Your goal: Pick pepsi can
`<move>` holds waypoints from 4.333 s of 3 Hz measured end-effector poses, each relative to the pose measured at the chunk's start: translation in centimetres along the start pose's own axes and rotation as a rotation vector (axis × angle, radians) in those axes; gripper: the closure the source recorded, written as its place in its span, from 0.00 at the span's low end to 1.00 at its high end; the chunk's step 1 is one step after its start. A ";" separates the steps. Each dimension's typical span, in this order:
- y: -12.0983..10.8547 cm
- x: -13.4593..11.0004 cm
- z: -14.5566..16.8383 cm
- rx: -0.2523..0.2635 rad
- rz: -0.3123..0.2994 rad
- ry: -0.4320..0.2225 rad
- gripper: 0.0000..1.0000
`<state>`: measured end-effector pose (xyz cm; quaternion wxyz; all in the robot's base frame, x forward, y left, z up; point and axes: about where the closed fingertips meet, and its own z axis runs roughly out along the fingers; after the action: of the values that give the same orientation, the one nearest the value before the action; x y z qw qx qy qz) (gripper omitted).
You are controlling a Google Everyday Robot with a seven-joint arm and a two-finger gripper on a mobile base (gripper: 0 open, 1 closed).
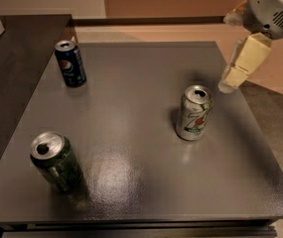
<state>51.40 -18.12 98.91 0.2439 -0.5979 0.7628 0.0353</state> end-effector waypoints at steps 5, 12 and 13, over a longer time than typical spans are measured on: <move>-3.1 -17.4 14.9 -0.015 0.056 -0.269 0.00; -0.4 -30.1 25.6 -0.077 0.150 -0.373 0.18; -0.8 -30.8 26.1 -0.088 0.158 -0.373 0.41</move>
Offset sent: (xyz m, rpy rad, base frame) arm 0.0802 0.1417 0.0054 0.1974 -0.0988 0.1517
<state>65.83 18.22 88.89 0.3509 -0.5294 0.7467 0.1978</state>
